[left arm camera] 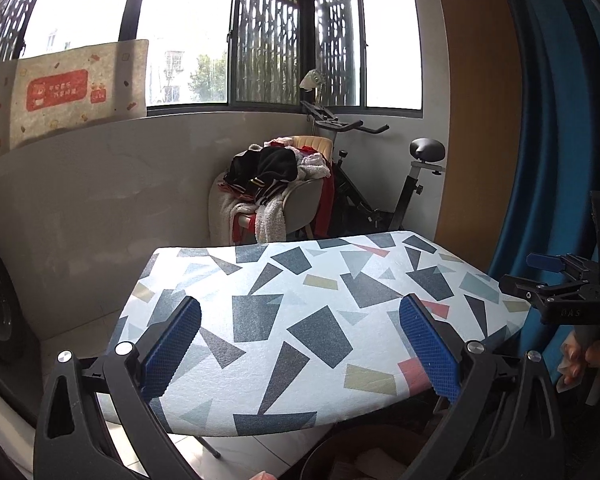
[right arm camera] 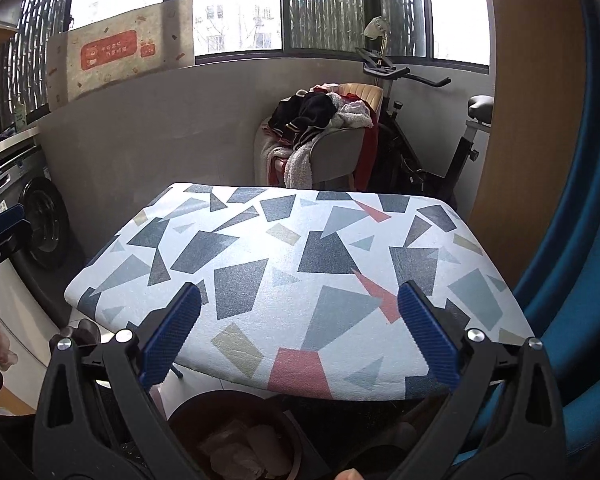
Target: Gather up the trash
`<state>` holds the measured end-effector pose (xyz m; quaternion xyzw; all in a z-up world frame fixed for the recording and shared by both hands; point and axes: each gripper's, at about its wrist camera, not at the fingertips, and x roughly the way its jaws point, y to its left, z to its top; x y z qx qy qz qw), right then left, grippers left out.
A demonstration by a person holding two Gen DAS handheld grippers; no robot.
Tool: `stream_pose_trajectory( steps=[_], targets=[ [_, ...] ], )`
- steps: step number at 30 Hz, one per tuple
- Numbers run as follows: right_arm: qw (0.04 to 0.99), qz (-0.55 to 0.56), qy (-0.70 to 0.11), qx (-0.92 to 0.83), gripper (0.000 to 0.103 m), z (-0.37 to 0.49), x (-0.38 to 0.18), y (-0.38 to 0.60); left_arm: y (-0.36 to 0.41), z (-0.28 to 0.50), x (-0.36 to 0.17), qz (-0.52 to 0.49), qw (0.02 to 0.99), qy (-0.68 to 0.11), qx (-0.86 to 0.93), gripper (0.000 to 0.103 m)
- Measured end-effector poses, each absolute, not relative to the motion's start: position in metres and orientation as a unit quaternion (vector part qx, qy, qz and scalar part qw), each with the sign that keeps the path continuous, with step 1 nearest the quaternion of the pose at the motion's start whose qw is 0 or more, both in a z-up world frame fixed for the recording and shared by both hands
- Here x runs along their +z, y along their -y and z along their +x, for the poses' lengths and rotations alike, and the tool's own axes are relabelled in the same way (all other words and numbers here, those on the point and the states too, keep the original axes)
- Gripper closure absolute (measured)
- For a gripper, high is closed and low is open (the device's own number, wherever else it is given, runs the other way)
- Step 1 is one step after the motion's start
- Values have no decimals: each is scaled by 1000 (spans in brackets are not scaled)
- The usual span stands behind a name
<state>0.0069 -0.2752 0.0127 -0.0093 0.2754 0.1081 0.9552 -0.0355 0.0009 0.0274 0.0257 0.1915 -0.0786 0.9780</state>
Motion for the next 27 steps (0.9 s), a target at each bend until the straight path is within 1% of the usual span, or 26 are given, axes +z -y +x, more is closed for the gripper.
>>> stream_pose_trajectory(
  steps=[9,27],
  targets=[
    [958,-18,-266,108,6,0,21,271,3,-41,34,33,979,-188,-74,6],
    [957,-19,-271,107,6,-3,18,267,2,-40,29,41,976,-204,-70,6]
  ],
)
